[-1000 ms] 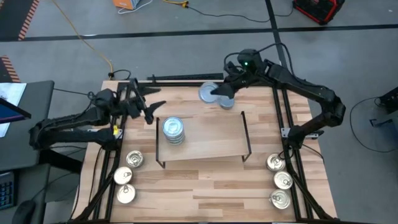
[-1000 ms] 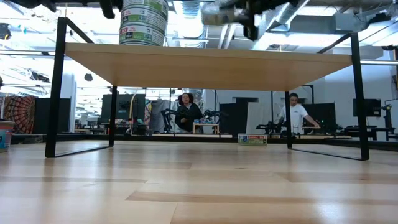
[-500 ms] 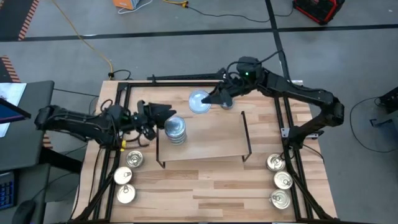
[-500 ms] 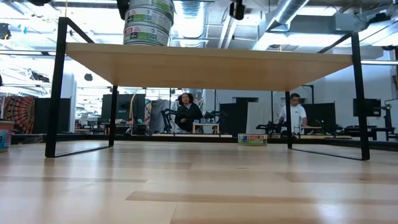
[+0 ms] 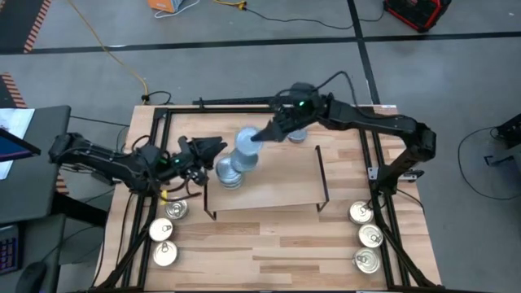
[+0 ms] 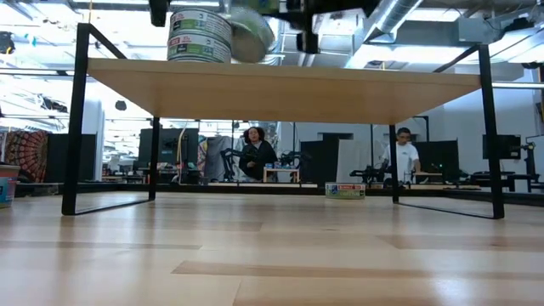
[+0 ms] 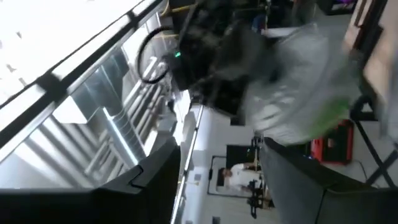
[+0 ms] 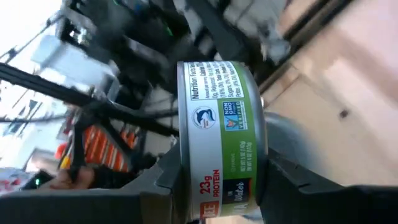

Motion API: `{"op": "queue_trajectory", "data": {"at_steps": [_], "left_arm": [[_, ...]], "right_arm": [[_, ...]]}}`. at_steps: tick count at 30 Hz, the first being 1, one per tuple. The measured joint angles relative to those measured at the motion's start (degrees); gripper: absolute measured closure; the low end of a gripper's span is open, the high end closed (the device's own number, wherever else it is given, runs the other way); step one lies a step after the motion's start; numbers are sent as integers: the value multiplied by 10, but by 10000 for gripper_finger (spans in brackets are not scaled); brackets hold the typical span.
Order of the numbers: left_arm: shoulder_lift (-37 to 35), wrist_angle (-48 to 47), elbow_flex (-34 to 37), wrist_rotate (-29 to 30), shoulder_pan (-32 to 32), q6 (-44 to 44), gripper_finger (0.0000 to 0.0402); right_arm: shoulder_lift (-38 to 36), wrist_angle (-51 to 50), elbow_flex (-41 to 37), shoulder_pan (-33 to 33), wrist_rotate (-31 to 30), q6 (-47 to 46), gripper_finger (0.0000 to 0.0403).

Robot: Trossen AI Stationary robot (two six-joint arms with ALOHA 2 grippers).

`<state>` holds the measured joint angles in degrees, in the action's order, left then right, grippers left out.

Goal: Stack canned seafood by type on shelf
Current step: Stack the green tuna can on top of the green tuna can on the shelf

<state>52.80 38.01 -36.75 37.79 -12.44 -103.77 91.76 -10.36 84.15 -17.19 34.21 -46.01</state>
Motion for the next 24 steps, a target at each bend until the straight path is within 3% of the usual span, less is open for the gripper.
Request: {"op": "queue_trajectory", "data": {"at_steps": [2,6,9,18,24], "left_arm": [[-15,-18,0,12,-19,8,199],[-42,-62,0,18,-59,28,212],[-60,-66,0,32,-81,34,219],[-71,-69,0,75,-125,114,224],[-68,-129,0,107,-141,216,224]], "right_arm": [[11,-14,0,7,-1,-2,241],[24,-141,-4,7,-5,0,244],[31,-155,-12,11,-15,-7,244],[6,-47,-11,29,-9,-17,244],[5,23,-12,25,41,-47,234]]}}
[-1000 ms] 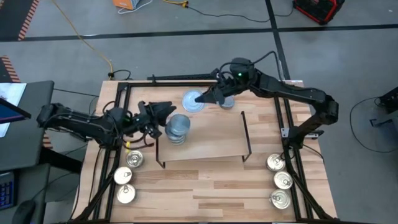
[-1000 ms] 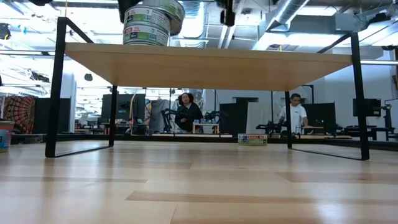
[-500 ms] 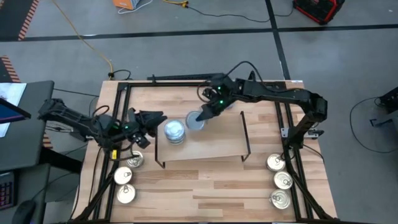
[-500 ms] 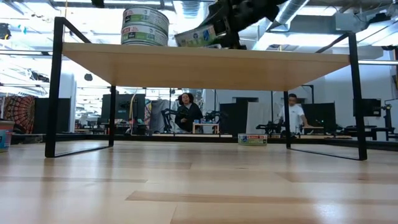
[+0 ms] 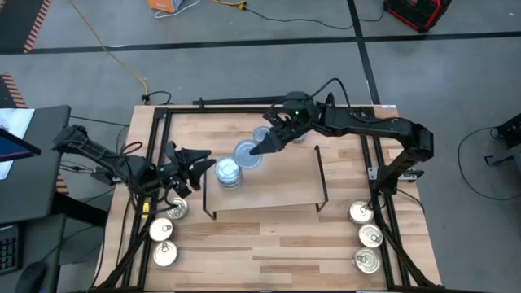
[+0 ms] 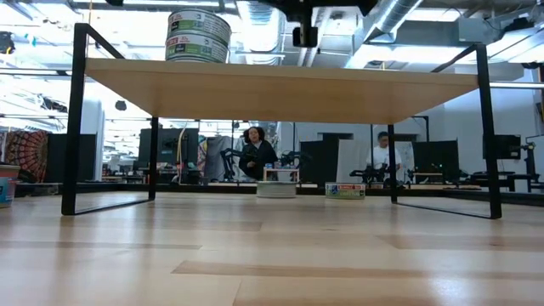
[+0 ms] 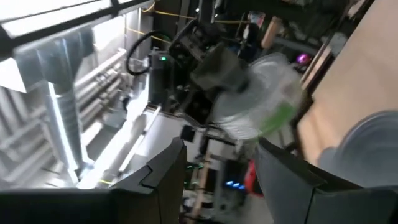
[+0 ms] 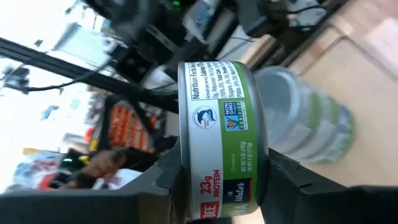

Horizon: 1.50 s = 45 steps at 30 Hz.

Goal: Stack canned seafood by type on shelf
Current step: Stack the green tuna can on top of the green tuna can on the shelf

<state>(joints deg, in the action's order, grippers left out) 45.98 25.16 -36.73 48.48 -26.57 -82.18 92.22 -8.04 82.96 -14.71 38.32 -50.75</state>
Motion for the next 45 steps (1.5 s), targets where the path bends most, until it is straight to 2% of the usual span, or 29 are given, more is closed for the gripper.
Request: {"op": "queue_trajectory", "data": {"at_steps": [6,13,17,21,26,36,42,45], "left_arm": [[-2,-32,-8,23,-22,80,224],[17,-210,-89,47,-36,166,224],[43,-255,-92,71,-36,92,224],[69,-246,-92,107,-36,35,219],[74,-246,-92,112,-36,-30,199],[74,-244,-92,82,-37,-139,141],[74,-240,-92,32,-36,-185,156],[74,-239,-92,27,-25,-208,176]], "right_arm": [[13,31,1,-1,-2,-35,239],[69,45,28,10,10,-54,230],[102,41,64,17,29,-55,231],[114,40,91,25,44,-45,234],[122,36,99,24,49,-48,231],[122,44,99,35,53,-42,232],[121,54,99,37,53,-41,231],[121,62,99,36,53,-42,229]]}}
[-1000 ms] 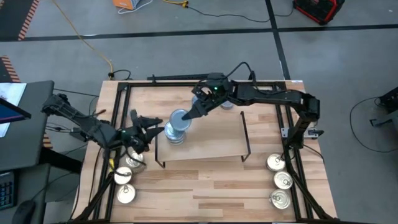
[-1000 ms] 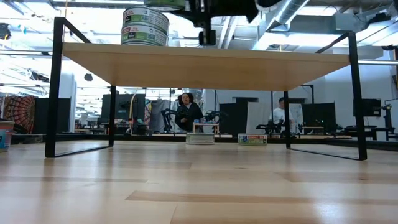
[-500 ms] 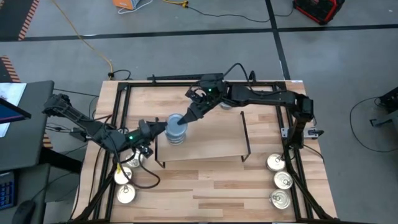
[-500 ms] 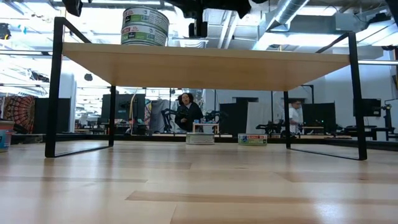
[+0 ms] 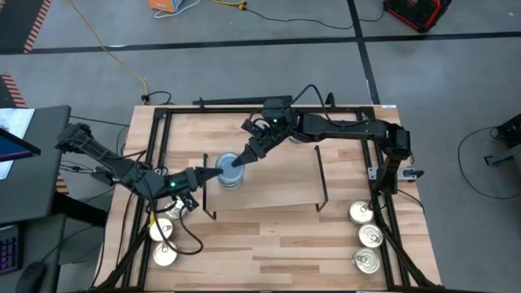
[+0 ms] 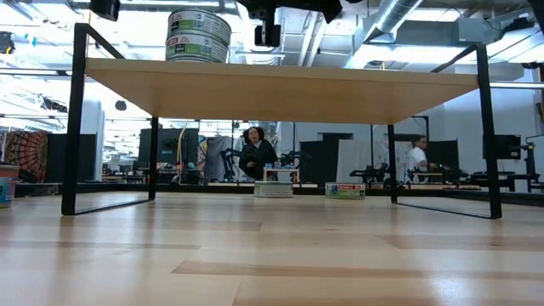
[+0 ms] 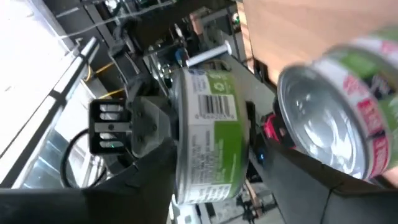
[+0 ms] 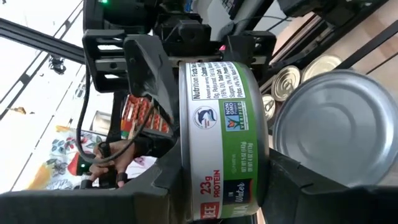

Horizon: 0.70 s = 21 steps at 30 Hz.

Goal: Stack canned seafood by type on shelf
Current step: Stack the green tuna can on top of the green tuna can on the shelf

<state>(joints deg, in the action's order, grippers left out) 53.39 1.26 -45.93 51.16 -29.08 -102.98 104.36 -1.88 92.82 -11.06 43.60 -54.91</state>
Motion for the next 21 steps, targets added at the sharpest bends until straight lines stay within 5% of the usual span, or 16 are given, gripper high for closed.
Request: {"op": "queue_trajectory", "data": {"at_steps": [12,21], "left_arm": [[0,22,0,-46,33,4,266],[0,17,0,-45,27,47,266]], "right_arm": [[0,5,0,2,-12,16,224],[-4,12,-1,-7,-14,86,161]]}}
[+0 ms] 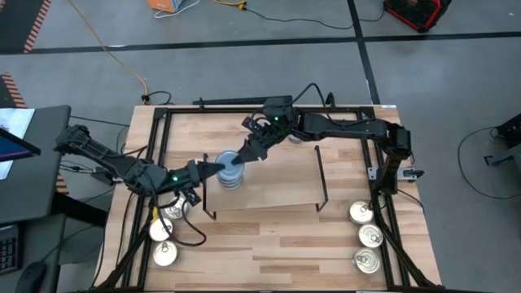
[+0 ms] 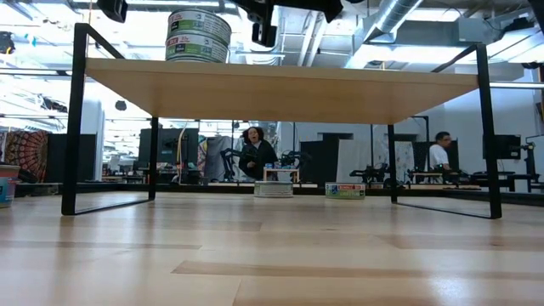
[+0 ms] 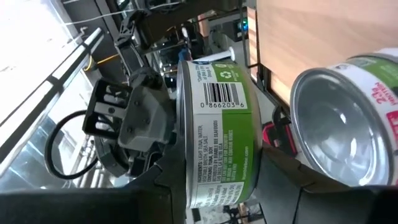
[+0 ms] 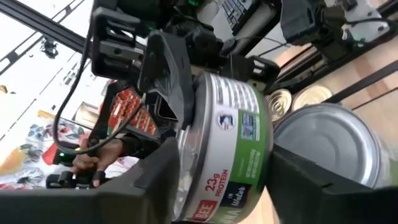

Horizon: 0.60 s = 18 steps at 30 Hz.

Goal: Stack canned seafood by type on shelf
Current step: Stack the green tuna can on top of the green tuna can on the shelf

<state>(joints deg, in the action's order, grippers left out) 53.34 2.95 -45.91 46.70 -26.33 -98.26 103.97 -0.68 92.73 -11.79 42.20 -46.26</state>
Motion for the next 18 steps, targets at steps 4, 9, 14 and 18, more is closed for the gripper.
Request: {"op": "queue_trajectory", "data": {"at_steps": [4,9,14,18], "left_arm": [[0,-6,0,0,-8,6,265],[-12,-2,0,5,-29,40,263],[-40,-16,0,13,-49,116,263],[-47,-76,0,36,-48,236,262]], "right_arm": [[-1,-1,0,-12,23,-2,119],[-2,-36,0,-45,87,-9,85],[-4,-102,0,-81,117,26,79],[-8,-138,0,-96,116,60,81]]}}
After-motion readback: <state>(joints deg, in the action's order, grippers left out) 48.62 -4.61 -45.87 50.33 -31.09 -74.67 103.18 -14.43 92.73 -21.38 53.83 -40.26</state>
